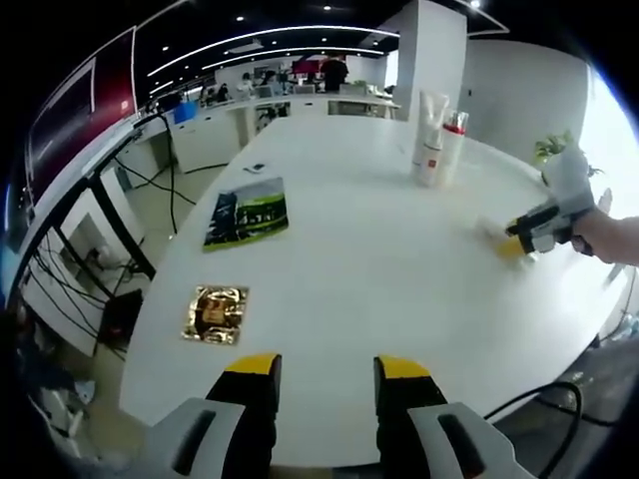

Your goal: Arrange the skincare products in the storage area until every visible bottle or jar stands upright without overlapping.

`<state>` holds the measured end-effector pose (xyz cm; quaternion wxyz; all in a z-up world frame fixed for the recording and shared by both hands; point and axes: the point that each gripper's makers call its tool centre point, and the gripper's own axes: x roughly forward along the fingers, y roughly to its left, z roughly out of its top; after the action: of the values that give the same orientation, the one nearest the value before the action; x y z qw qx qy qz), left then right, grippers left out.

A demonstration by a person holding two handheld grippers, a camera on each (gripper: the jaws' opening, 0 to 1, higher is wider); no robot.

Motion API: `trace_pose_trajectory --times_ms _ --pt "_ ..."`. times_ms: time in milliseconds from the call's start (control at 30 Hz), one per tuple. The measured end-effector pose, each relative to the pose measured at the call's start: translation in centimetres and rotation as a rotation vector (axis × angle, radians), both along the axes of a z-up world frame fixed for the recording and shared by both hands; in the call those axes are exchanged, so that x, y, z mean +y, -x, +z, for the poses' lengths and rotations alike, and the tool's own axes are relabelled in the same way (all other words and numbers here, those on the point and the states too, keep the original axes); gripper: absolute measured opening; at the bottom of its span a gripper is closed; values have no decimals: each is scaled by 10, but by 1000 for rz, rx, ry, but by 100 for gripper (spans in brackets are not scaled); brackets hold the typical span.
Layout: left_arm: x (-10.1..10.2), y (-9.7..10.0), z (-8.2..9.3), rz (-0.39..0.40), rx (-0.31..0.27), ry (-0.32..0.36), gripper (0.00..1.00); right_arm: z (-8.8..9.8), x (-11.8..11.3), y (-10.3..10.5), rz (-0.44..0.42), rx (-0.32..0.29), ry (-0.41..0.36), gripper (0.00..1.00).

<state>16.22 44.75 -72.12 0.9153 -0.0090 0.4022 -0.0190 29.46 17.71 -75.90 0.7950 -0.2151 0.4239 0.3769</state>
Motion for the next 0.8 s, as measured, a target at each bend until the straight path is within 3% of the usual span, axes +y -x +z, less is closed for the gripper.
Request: trace_pose_trajectory --times_ms 200,467,800 --pt "0 0 4 -3 -12 -7 38 2 8 7 50 43 1 20" --pt "1 2 10 28 -25 11 39 50 31 24 156 -40 -72 20" --pt "-9 -5 21 -31 -45 -3 44 107 36 42 202 -104 -205 20"
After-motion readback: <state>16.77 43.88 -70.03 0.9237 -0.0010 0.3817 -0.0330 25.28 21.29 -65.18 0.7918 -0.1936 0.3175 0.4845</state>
